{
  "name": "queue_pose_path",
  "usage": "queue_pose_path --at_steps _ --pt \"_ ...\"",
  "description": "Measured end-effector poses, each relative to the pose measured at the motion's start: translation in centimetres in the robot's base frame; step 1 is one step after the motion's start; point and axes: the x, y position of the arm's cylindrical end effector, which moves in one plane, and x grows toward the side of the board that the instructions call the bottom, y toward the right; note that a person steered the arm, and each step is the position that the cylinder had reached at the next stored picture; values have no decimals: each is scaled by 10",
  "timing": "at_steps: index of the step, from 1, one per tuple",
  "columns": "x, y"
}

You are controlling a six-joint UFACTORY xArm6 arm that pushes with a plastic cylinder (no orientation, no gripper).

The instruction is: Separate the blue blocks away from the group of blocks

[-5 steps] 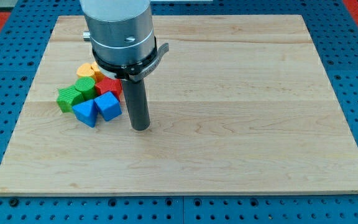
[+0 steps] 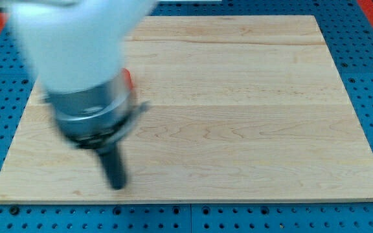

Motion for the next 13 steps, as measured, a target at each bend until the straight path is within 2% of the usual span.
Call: queue_pose_path --at_steps 1,2,5,6,7,8,9,10,11,13 --pt "-33 -95" --pt "-89 -106" --pt "-139 90" --pt "-160 129" --pt "-197 135" --pt "-215 137" --pt "-215 195" --pt "-189 245" --pt "-173 208" --pt "-134 248"
